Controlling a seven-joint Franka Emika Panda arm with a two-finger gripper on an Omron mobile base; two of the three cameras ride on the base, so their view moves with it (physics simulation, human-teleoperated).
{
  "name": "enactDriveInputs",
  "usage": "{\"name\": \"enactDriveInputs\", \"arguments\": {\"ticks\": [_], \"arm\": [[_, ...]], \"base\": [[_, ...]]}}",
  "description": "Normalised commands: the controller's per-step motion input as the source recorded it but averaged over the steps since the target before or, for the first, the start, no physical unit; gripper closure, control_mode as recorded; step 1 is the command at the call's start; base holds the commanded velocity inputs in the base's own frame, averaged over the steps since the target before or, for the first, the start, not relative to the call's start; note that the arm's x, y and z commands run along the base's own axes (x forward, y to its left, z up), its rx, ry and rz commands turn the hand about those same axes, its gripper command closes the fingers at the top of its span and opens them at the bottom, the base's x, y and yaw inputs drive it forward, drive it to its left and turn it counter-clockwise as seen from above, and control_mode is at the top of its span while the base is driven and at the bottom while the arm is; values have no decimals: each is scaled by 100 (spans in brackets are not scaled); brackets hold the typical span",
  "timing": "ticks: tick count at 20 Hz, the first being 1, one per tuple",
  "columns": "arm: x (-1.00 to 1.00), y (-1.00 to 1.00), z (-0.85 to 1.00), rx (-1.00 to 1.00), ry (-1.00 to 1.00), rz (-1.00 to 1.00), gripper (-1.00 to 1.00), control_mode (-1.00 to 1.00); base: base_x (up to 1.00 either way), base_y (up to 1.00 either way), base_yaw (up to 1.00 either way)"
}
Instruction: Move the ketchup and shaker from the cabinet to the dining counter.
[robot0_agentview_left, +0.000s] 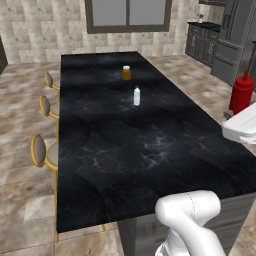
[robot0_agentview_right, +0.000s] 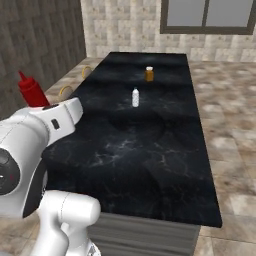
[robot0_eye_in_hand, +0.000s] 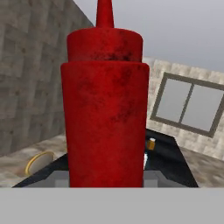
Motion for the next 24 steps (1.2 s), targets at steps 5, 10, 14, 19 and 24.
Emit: {"name": "enactDriveInputs", "arguments": {"ticks": [5,10,14,19,24], "arm": [[14,-17,-30,2,1,14,100,-100],[23,-19,-31,3,6,13,100,-100],[52,-15,-34,2,10,6,100,-100],[73,0,-44,0,5,0,100,-100],[74,0,-41,0,1,0,100,-100]], "base": [[0,0,0],[0,0,0],[0,0,0],[0,0,0],[0,0,0]]}}
